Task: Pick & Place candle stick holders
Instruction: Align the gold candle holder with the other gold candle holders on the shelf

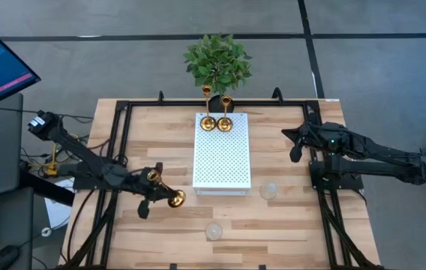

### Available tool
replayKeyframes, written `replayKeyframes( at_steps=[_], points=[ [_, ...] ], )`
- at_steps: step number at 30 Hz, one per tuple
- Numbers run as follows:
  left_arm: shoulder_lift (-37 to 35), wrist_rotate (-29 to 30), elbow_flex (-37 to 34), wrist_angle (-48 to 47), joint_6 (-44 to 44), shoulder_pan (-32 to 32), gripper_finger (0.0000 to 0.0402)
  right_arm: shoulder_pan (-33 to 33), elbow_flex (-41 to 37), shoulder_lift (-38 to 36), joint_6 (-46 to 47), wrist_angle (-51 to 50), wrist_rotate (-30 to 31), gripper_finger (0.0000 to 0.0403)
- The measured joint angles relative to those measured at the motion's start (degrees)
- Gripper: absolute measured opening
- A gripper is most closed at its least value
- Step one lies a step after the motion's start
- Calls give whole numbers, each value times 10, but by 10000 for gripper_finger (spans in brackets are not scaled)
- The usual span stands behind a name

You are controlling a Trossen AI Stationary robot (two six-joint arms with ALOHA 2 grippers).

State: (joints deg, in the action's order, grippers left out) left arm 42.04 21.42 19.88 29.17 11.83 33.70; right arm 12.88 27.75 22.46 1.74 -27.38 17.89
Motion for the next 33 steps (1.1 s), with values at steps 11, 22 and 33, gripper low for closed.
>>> replayKeyframes(
  at_steps=[11, 22, 33],
  points=[
    [53, 103, 91, -22, -167, -82, 14, 0, 0, 0, -16, 50, -77, 0],
    [218, -35, 185, -22, -157, -265, 14, -2, 0, 37, -23, 260, -271, 0],
    [312, -147, 265, -36, -154, -333, 14, -16, 0, 246, -22, 474, -270, 0]
  ],
)
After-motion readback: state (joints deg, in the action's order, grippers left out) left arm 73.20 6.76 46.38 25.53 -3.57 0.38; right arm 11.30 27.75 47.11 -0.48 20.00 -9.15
